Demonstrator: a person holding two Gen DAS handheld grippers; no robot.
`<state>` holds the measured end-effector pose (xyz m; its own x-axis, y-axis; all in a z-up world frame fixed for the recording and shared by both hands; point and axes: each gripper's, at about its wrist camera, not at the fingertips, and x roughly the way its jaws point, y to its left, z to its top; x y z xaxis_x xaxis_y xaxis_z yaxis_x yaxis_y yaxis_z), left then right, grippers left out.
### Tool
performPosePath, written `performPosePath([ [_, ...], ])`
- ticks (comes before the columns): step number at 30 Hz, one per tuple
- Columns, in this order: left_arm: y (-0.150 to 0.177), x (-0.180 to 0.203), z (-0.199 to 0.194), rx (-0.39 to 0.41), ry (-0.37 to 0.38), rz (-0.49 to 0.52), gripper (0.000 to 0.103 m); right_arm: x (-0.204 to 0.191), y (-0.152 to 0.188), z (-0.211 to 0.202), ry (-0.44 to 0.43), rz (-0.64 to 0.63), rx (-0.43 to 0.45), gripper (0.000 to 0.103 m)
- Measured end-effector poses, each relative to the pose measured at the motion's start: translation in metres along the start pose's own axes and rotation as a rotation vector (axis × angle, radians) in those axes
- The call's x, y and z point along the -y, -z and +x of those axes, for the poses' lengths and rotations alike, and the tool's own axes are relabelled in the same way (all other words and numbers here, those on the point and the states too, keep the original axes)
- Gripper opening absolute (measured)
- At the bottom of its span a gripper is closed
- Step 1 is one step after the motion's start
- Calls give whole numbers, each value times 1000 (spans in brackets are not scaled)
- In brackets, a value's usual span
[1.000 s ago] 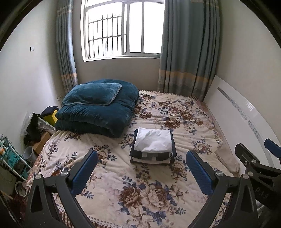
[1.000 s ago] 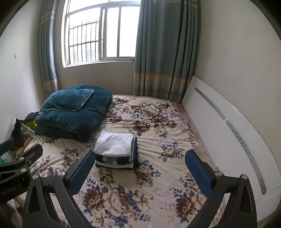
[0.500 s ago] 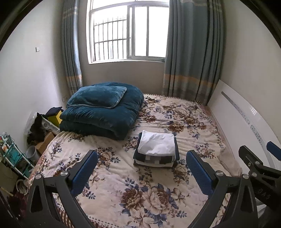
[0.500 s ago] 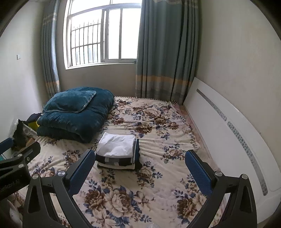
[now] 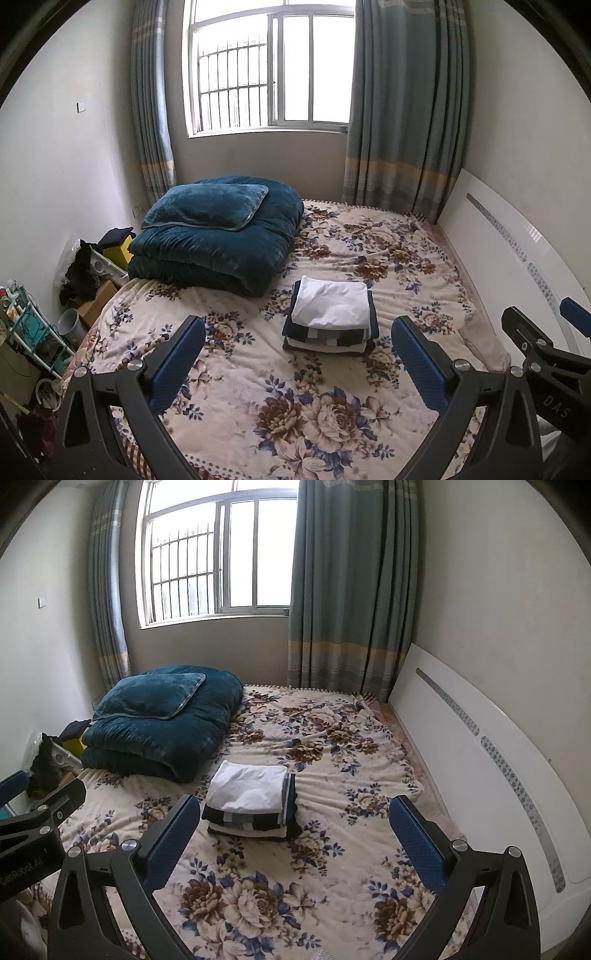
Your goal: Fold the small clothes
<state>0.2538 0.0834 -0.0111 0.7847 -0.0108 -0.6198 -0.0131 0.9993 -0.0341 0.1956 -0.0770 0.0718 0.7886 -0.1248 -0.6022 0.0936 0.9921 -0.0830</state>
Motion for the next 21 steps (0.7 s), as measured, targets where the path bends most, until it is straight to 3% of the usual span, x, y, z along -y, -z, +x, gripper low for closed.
performPosePath([
  [21,-6,2,-4,5,-8,4,103,-8,-1,-1,-15,0,11,103],
])
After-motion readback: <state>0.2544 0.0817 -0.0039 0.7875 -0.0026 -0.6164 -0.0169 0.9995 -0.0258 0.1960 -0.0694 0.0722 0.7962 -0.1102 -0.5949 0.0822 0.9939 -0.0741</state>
